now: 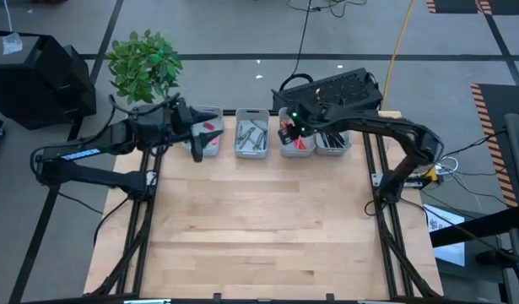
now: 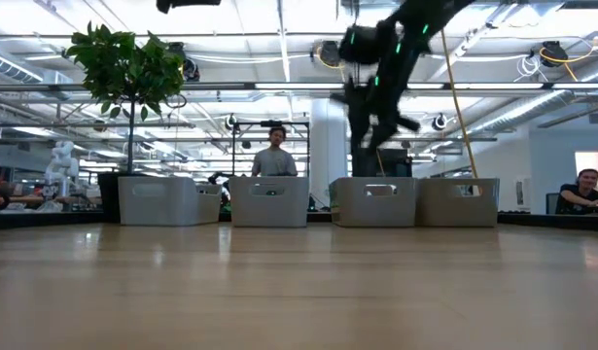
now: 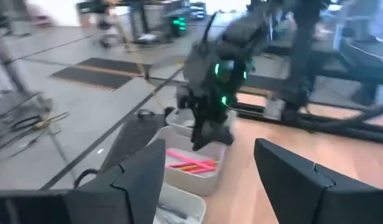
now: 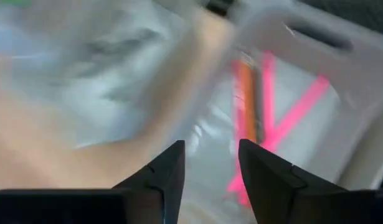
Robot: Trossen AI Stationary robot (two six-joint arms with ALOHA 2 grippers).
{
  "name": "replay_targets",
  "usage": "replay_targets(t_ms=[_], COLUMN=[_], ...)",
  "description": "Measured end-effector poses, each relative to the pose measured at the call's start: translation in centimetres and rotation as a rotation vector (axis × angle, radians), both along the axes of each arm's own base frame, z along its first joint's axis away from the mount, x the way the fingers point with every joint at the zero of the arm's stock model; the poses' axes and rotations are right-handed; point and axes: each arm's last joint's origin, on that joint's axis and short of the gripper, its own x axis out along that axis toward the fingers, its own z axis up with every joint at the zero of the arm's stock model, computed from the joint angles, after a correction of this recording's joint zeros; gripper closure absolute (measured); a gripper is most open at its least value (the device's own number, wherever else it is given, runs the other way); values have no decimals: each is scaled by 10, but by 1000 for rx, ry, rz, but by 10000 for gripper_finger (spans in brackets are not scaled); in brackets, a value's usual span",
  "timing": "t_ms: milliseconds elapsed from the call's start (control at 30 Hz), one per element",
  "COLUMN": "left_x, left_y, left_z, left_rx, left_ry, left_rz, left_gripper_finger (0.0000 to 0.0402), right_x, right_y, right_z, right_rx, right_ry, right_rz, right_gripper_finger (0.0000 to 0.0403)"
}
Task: Sort crayons/erasers/pens/pencils in bins
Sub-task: Return to Home Position
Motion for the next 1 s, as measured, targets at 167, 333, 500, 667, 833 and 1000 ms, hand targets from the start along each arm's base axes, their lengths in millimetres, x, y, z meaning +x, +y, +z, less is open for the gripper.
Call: replay_targets(t_ms=[167, 333, 500, 667, 833, 1000], left_x=[1, 3, 3, 3, 3, 3], left_y=[5, 8, 8, 8, 8, 8], left_z=[-4, -3, -2, -2, -2, -2], left_rx=[38, -5, -3, -3, -6, -27], left_ry=[46, 13, 3, 2, 1, -7], left_rz=[8, 36, 37, 38, 39, 47], left_gripper_finger=[151, 151, 151, 151, 151, 151], right_x=[-3, -19, -47, -74, -96, -115], right_y=[35, 76, 99, 110, 114, 118], right_z=[50, 94, 127, 151, 165, 171], right_rx=[-191, -300, -410, -516, -604, -650], right_ry=[-138, -285, -370, -434, -463, -466], right_rz=[263, 479, 585, 646, 673, 702], right_gripper_finger=[270, 309, 341, 352, 352, 352])
